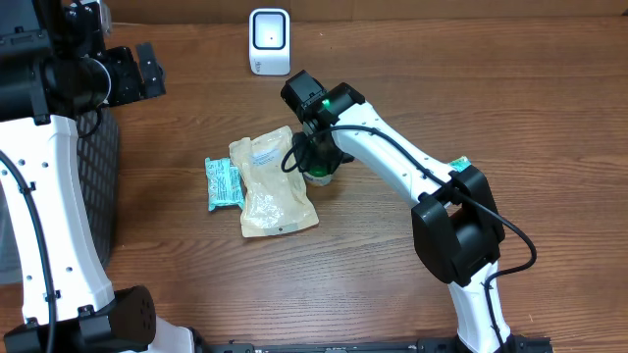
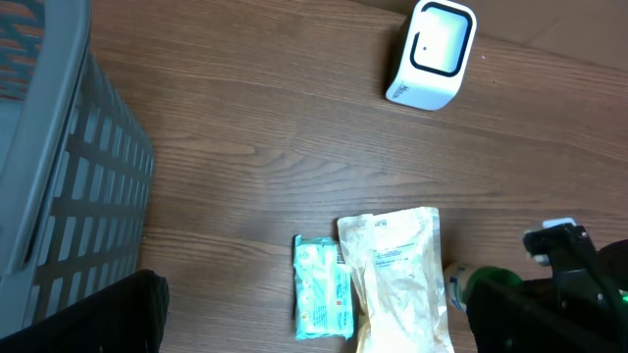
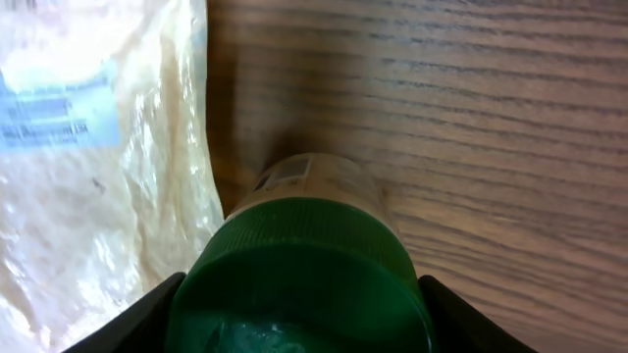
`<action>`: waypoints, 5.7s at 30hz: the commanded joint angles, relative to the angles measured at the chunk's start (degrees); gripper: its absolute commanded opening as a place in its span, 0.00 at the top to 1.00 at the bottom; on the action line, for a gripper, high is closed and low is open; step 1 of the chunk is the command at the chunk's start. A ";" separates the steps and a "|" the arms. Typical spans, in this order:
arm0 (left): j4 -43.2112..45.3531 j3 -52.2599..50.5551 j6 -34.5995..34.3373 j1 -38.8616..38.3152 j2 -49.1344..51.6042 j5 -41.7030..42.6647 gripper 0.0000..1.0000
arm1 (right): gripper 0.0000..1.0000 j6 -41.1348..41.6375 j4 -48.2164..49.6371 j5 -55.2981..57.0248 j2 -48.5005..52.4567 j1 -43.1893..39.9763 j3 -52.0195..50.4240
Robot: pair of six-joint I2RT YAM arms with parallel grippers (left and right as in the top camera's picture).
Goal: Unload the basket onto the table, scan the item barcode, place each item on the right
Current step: 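Close the right gripper around the jar lid and lift, then carry the jar with the right gripper to the white scanner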
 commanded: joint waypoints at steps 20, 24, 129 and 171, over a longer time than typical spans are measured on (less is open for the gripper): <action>0.09 -0.15 1.29 -0.39 -0.04 0.07 0.01 | 0.29 -67.69 -10.62 -6.32 -2.58 -3.93 9.64; 0.09 -0.15 1.29 -0.39 -0.04 0.09 0.00 | 0.25 -69.83 -9.35 -11.85 -2.56 -6.60 9.64; 0.09 -0.15 1.29 -0.39 -0.04 0.07 0.00 | 0.54 -36.04 -13.90 -4.31 2.23 -5.05 16.28; 0.09 -0.15 1.29 -0.39 -0.04 0.09 0.00 | 0.79 -7.32 -6.49 -81.66 -5.90 -24.55 16.52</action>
